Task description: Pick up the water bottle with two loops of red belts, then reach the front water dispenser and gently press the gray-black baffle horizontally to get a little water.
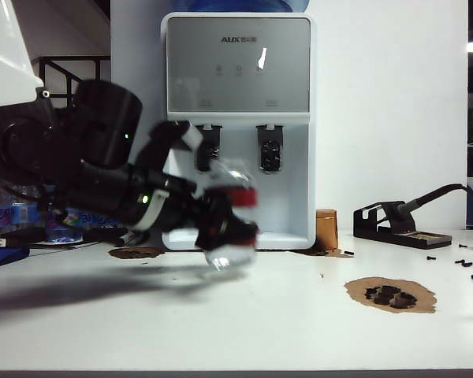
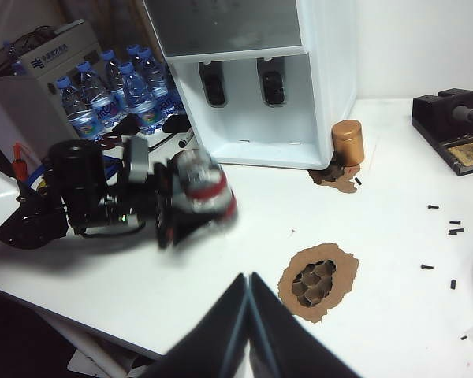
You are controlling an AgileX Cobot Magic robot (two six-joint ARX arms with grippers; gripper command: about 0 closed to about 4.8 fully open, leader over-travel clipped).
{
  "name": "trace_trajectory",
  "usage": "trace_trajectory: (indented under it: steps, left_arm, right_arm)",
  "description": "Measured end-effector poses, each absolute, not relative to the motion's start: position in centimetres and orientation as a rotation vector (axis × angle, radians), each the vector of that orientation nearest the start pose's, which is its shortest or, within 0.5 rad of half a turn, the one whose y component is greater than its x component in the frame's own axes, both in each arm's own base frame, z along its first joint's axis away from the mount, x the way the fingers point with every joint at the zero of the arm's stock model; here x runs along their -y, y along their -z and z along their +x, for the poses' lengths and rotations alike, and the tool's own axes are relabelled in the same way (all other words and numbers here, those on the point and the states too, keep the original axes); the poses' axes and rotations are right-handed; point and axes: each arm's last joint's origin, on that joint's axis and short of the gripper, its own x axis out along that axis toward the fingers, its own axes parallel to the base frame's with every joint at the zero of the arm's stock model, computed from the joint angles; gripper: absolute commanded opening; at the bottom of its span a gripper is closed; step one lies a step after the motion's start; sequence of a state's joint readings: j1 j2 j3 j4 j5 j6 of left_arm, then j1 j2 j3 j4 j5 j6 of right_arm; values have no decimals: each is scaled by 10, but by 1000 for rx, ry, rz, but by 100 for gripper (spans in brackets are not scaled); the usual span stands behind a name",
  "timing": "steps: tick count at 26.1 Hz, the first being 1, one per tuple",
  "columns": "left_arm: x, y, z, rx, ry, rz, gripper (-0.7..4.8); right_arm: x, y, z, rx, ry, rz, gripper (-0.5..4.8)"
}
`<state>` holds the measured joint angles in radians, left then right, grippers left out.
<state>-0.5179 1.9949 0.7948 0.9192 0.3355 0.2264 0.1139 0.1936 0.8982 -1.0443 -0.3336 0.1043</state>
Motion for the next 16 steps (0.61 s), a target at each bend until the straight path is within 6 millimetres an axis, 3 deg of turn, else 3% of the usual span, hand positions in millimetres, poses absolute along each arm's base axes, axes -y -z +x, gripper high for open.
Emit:
trace_trajectory:
  steps: [2,4,7,13,16]
  left_arm:
    - [186,-120,318,-140,705,146,-5]
    - [189,-120,317,-147,640,136,-5]
    - [194,-122,317,-160,588,147,-5]
    - [206,-152,351,-170,474,134,-5]
    - [210,-159,356,-174,474,128,-5]
  right_arm:
    - [-9,-327,-3,-362,-425,139,-2]
    - [-9,-329,-2,-344,-427,137,-2]
    - [-9,-329,-2,-340,-427,137,-3]
    - [-9,-329,-2,-340,-430,137,-2]
    - [-9,-329,-2,-340,-430,137,-2]
